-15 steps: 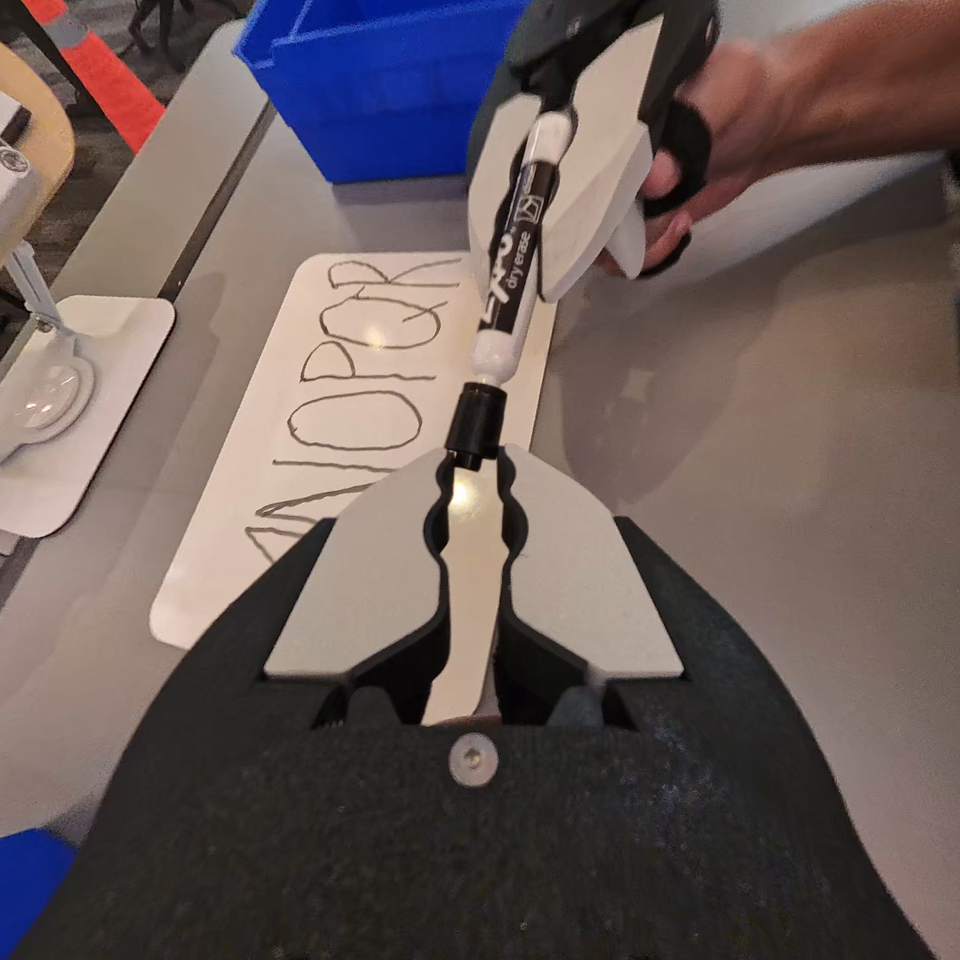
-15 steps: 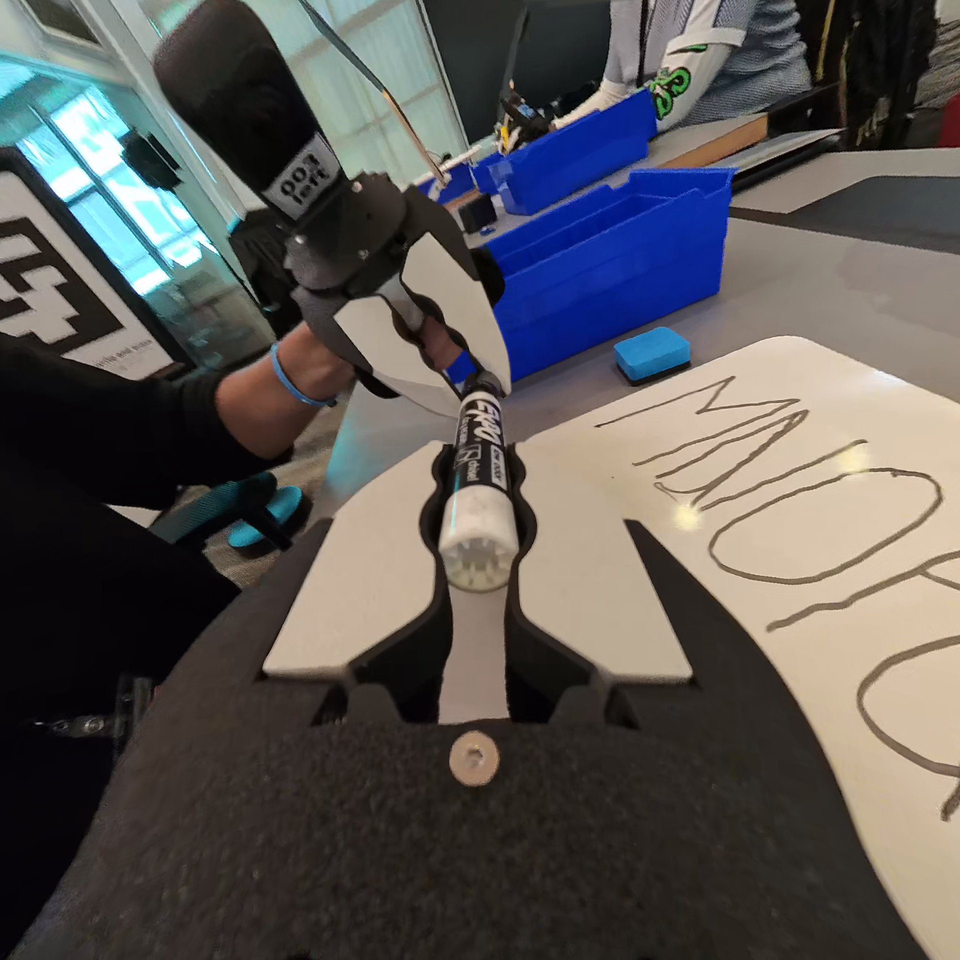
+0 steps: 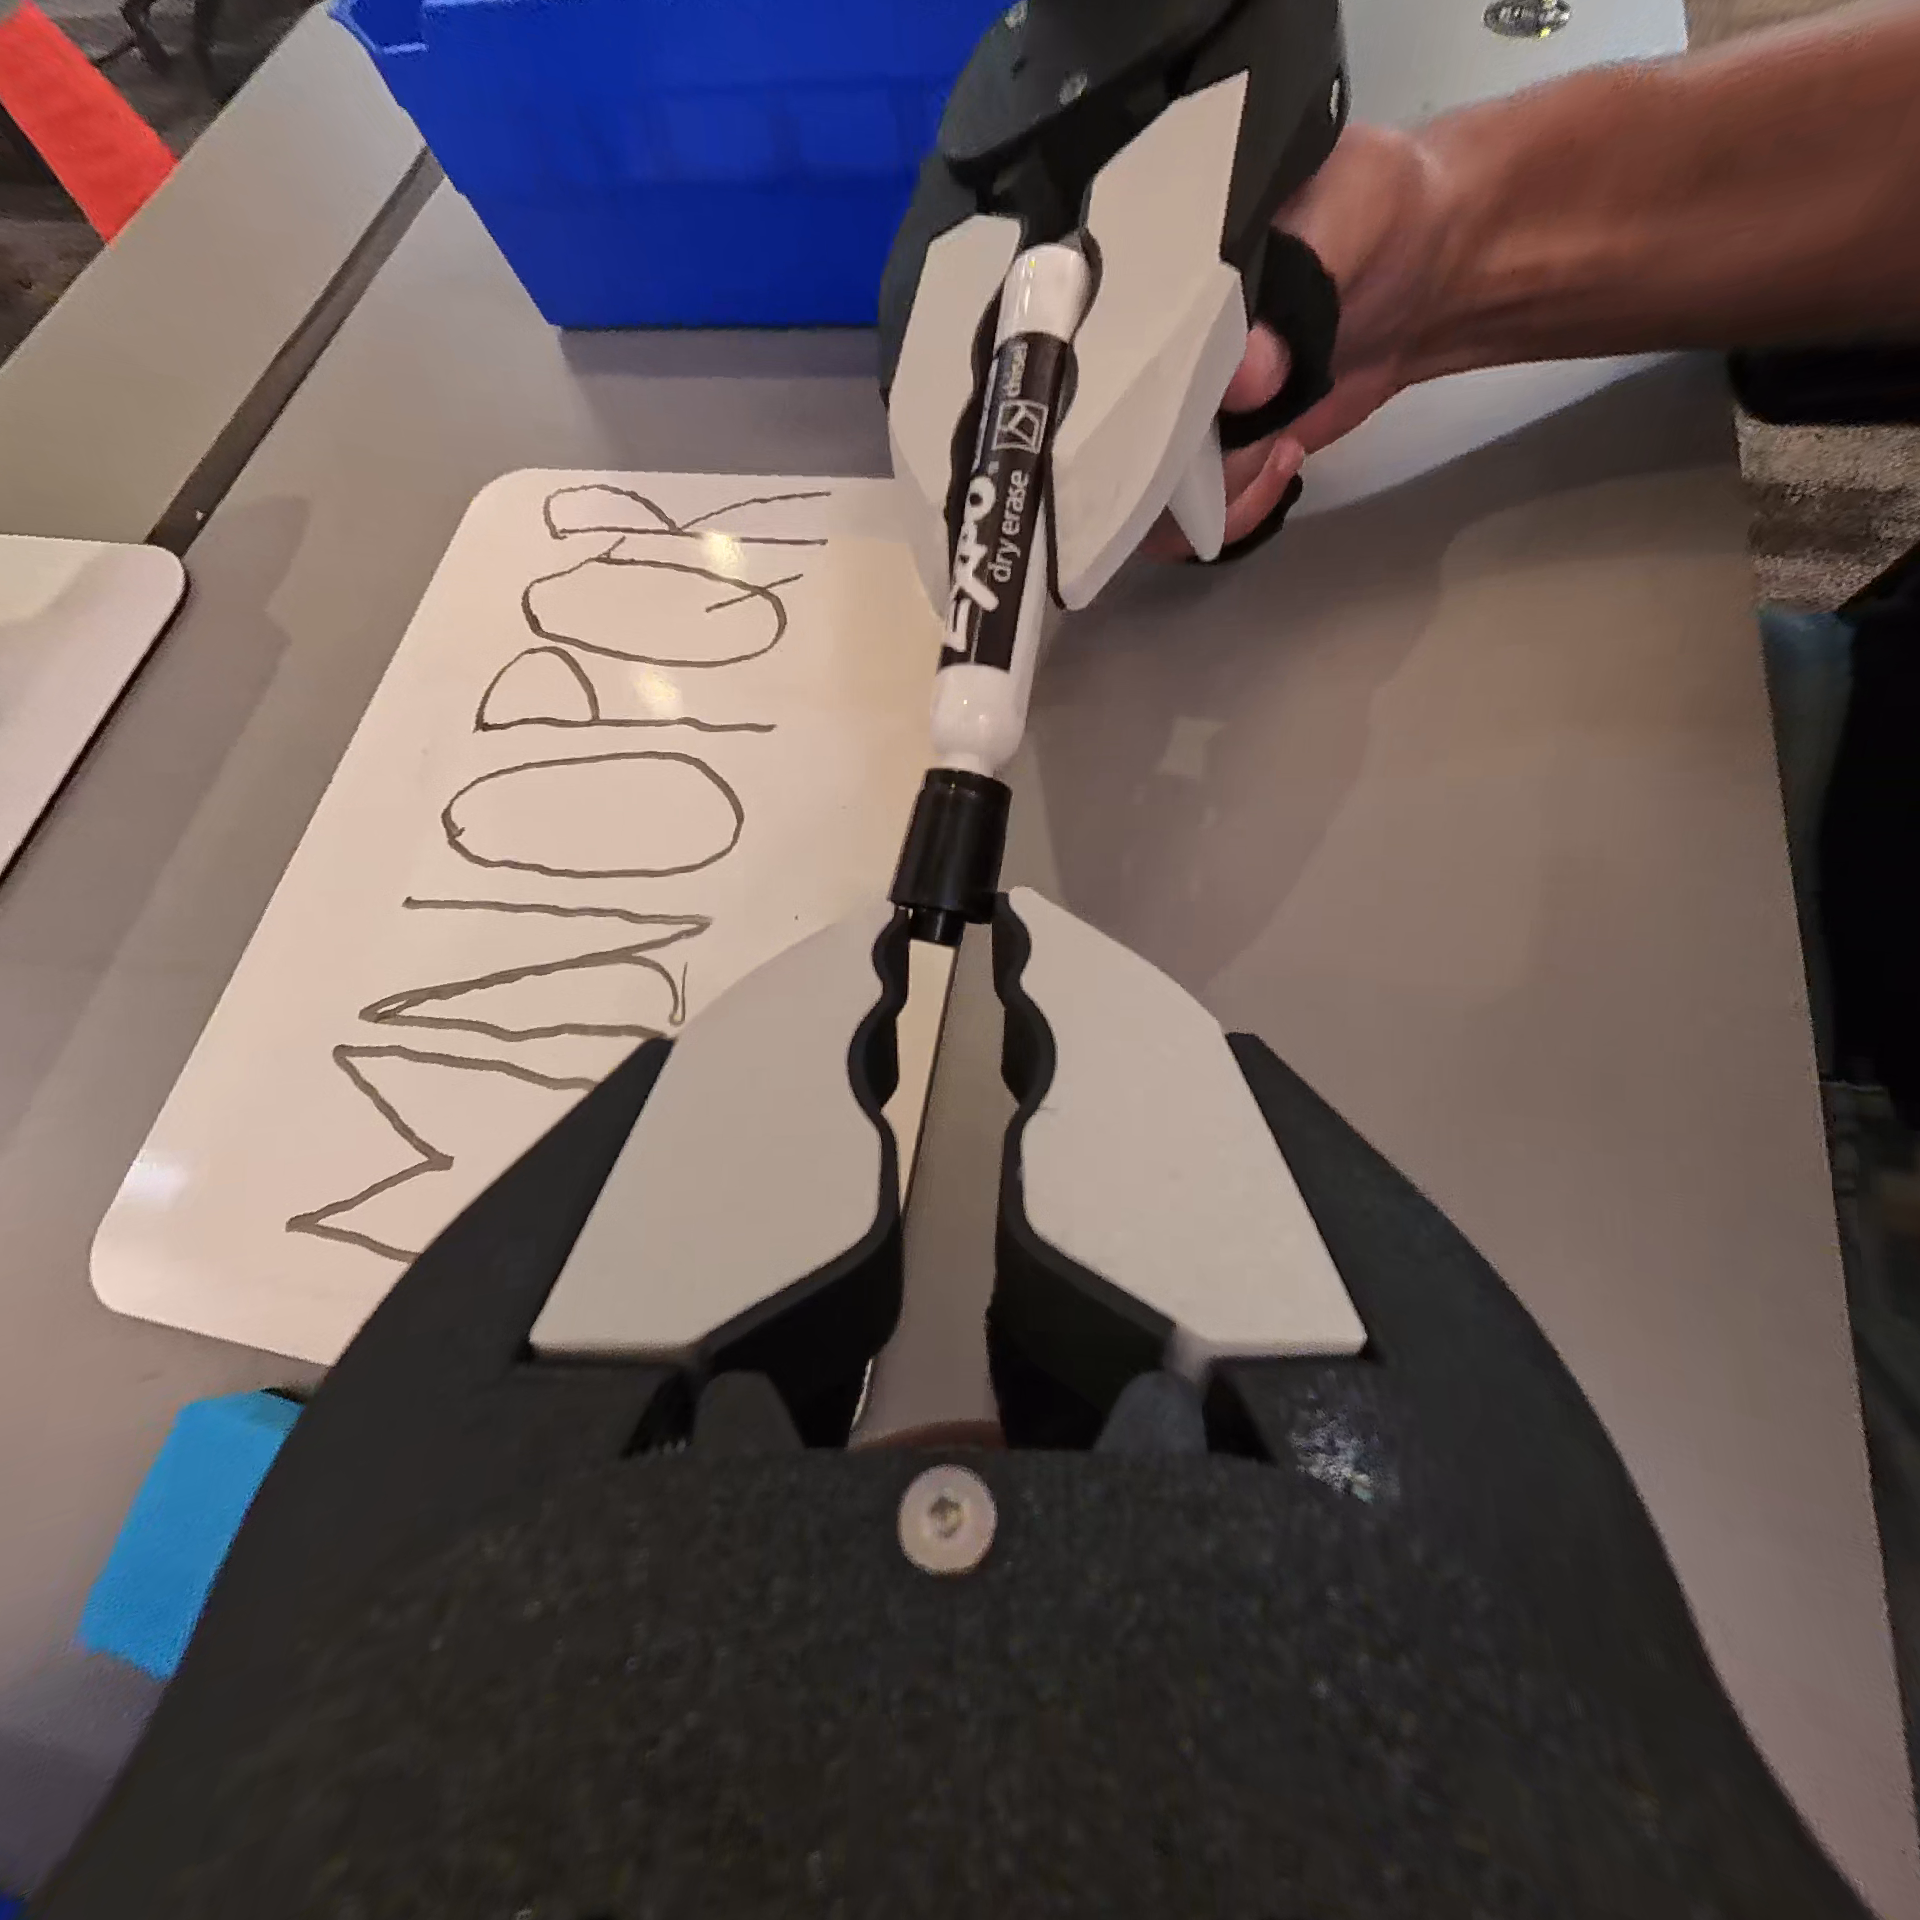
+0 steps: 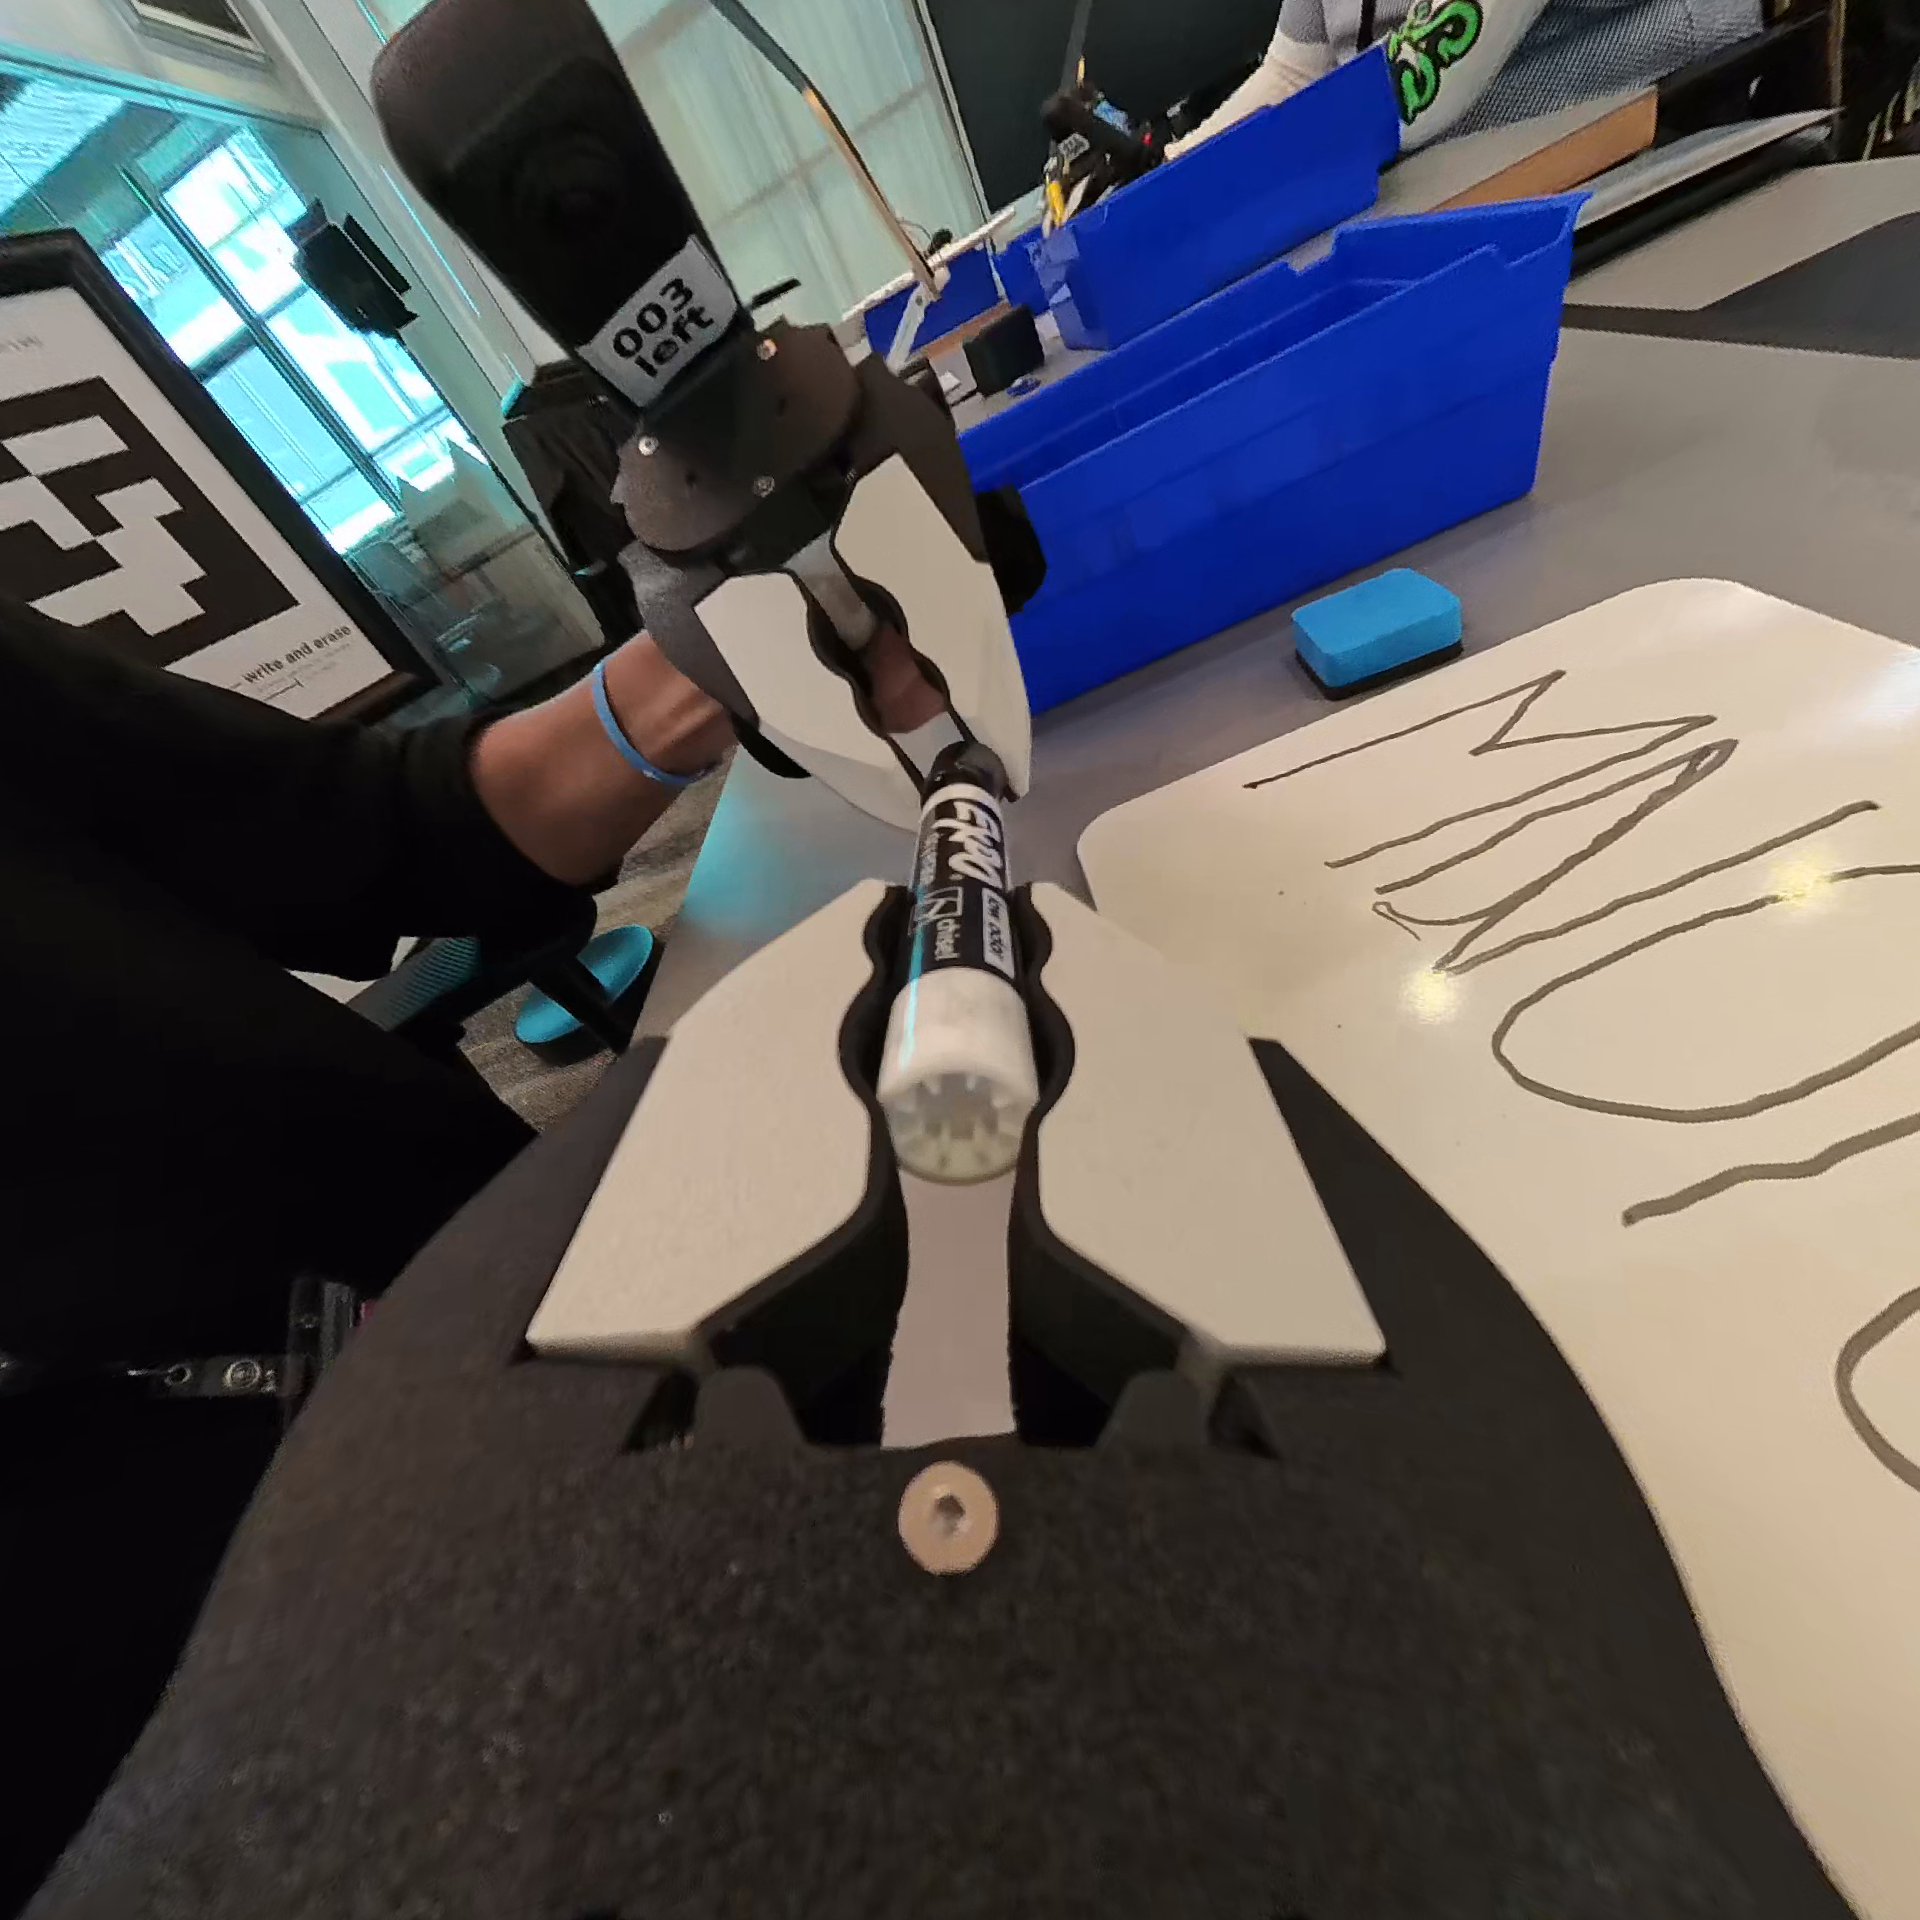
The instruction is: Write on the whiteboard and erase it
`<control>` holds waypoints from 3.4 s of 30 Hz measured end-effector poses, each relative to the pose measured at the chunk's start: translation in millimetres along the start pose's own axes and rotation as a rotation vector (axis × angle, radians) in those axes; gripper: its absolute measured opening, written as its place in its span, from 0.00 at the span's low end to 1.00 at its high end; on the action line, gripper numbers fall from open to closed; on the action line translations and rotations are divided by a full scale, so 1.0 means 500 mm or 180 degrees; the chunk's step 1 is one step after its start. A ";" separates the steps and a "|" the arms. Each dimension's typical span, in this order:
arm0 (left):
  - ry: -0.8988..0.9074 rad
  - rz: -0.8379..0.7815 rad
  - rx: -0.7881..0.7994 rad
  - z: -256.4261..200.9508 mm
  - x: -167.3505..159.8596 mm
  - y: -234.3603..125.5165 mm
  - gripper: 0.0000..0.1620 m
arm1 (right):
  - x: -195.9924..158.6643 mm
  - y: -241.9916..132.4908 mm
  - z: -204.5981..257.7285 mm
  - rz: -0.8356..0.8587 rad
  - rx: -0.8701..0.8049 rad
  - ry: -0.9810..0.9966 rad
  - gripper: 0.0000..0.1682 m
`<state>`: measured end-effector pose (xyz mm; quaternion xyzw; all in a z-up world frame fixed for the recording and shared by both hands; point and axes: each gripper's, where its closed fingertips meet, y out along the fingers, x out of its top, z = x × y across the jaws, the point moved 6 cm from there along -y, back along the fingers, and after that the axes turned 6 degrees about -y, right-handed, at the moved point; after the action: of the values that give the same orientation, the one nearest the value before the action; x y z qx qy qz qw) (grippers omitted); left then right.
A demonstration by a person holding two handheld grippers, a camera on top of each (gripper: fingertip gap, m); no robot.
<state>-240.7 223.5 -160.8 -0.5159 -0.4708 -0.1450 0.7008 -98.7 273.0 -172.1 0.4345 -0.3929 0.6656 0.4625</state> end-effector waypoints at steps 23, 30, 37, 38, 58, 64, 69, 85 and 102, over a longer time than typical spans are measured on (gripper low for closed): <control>-0.0125 0.0068 -0.0039 0.007 -0.014 0.022 0.09 | -0.018 0.002 -0.005 0.0115 -0.0180 -0.0061 0.12; -0.0175 0.0135 0.0134 0.017 -0.016 0.033 0.09 | -0.021 0.014 -0.009 0.0150 -0.0420 -0.0205 0.12; -0.0261 0.0103 0.0161 0.022 -0.019 0.033 0.10 | -0.023 0.018 -0.016 0.0129 -0.0428 -0.0127 0.12; -0.0285 0.0055 0.0163 0.024 -0.018 0.030 0.10 | -0.020 0.018 -0.014 0.0102 -0.0449 -0.0153 0.12; -0.1160 -0.1167 -0.0715 -0.015 0.006 -0.014 0.15 | 0.017 0.008 0.047 -0.0304 -0.0172 -0.0234 0.12; -0.1132 -0.1176 -0.0750 -0.018 0.008 -0.011 0.13 | 0.014 0.011 0.046 -0.0314 -0.0048 -0.0122 0.12; -0.1046 -0.1093 -0.0732 -0.016 0.008 -0.010 0.12 | 0.008 0.007 0.031 -0.0030 -0.0029 -0.0049 0.16; -0.1109 -0.1212 -0.0707 0.003 0.006 -0.020 0.12 | 0.025 0.045 0.029 0.1991 -0.0542 -0.0970 0.11; -0.1248 -0.0788 -0.0008 -0.071 -0.070 -0.019 0.32 | 0.118 -0.529 -0.149 0.1539 -0.4198 0.0982 0.11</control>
<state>-247.3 179.2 -184.7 -0.4734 -0.6575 -0.1275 0.5722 127.0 427.6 -107.9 -0.1335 -0.7285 0.4273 0.5186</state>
